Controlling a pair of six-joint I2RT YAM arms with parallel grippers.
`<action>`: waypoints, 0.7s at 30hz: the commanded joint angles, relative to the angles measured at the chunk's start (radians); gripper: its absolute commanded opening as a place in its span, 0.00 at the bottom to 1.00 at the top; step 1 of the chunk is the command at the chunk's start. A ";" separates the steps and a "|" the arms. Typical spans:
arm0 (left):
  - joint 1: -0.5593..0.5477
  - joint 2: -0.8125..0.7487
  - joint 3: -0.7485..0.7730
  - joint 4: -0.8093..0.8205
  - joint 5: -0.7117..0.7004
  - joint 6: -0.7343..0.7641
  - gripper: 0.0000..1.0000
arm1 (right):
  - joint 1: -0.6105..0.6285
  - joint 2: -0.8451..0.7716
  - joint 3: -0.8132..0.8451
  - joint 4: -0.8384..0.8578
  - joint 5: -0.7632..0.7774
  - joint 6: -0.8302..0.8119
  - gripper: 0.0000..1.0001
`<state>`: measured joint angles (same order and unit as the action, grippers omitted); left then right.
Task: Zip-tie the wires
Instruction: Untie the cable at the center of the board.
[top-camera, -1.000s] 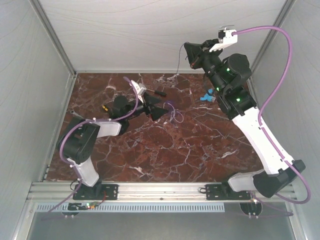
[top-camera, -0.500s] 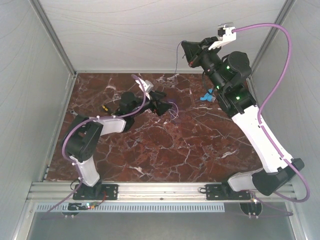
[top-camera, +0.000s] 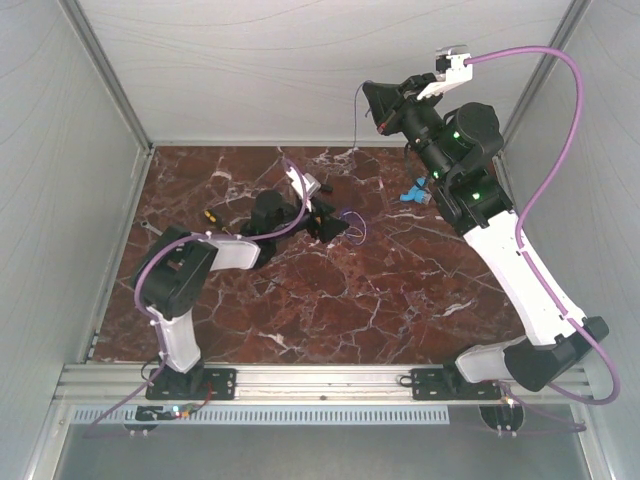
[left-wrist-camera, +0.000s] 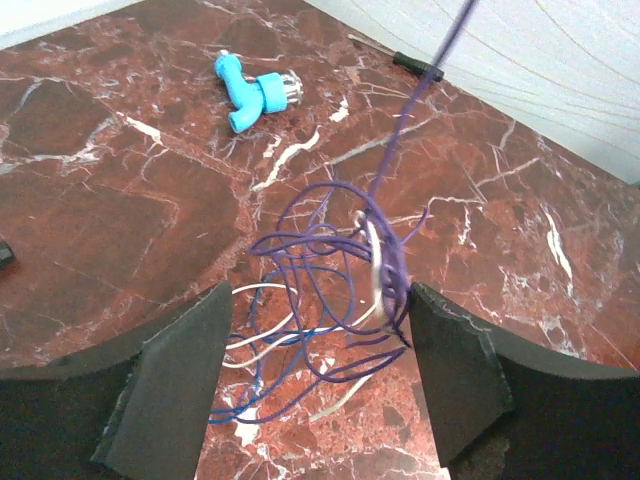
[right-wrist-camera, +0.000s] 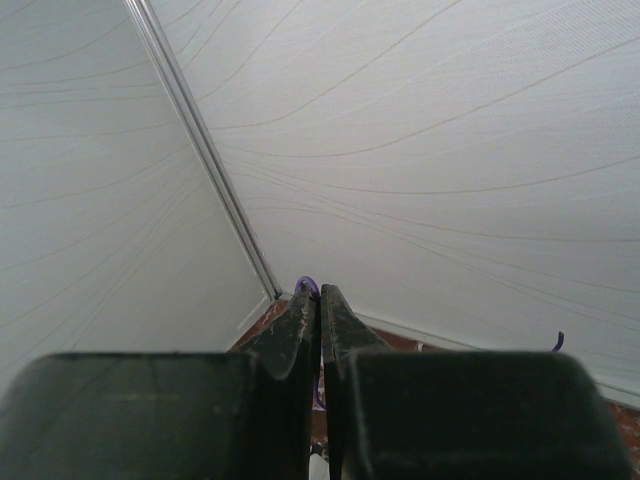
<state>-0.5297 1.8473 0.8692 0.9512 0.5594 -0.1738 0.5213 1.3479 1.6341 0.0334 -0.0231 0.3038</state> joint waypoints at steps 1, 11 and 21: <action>-0.007 0.015 0.012 0.084 0.053 0.020 0.64 | 0.000 -0.024 0.030 0.014 0.008 -0.003 0.00; -0.009 0.027 0.040 0.002 -0.031 0.046 0.00 | -0.004 -0.032 0.053 0.010 0.030 -0.029 0.00; 0.071 0.015 0.043 -0.153 -0.105 0.078 0.00 | -0.070 -0.015 0.286 -0.006 0.057 -0.047 0.00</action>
<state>-0.5022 1.8633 0.8711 0.8730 0.5049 -0.1253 0.4664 1.3468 1.8141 -0.0303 0.0109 0.2756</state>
